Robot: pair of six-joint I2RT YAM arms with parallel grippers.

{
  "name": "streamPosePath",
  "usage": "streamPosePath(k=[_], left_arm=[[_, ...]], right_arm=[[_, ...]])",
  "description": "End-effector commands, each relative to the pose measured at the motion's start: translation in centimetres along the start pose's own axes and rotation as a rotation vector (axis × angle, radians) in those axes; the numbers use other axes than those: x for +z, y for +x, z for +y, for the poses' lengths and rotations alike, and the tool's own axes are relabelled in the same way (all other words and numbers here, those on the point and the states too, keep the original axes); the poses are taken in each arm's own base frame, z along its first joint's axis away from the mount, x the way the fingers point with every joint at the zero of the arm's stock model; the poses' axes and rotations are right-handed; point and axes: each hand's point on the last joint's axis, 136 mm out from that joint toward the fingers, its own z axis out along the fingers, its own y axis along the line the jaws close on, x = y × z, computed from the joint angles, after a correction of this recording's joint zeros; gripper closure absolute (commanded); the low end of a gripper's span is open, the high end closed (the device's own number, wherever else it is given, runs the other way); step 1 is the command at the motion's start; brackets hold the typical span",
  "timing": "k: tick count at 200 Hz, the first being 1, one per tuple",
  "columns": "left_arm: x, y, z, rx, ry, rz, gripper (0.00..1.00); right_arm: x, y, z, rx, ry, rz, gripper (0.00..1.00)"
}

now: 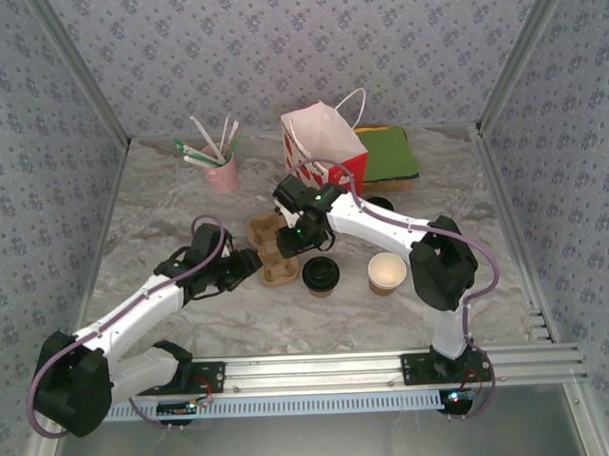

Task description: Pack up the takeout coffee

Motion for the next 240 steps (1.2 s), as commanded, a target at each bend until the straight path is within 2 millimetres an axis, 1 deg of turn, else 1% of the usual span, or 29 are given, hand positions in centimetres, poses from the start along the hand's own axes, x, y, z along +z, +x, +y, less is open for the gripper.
streamPosePath(k=[1, 37, 49, 76, 104, 155, 240], left_arm=[[0.2, -0.1, -0.6, -0.013, 0.041, 0.005, 0.50], [0.4, -0.1, -0.9, -0.004, 0.056, 0.012, 0.52], [0.5, 0.0, -1.0, -0.001, 0.061, 0.015, 0.52], [0.6, -0.1, -1.0, 0.000, 0.060, 0.016, 0.53], [0.7, 0.0, -1.0, 0.002, 0.062, 0.023, 0.53], [1.0, 0.0, -1.0, 0.006, 0.061, 0.026, 0.53], [1.4, 0.1, -1.4, 0.013, 0.075, 0.042, 0.54]], right_arm=[[1.0, 0.4, 0.1, 0.033, -0.031, 0.035, 0.64], [1.8, 1.1, -0.3, 0.052, -0.028, 0.063, 0.65], [2.1, 1.2, -0.5, 0.060, -0.026, 0.069, 0.68], [2.7, 1.7, -0.7, 0.072, -0.017, 0.093, 0.70], [2.8, 2.0, -1.0, 0.079, -0.005, 0.100, 0.70], [2.5, 2.2, -1.5, 0.071, 0.037, 0.094, 0.70], [3.5, 3.0, -1.3, 0.079, 0.019, 0.129, 0.71]])
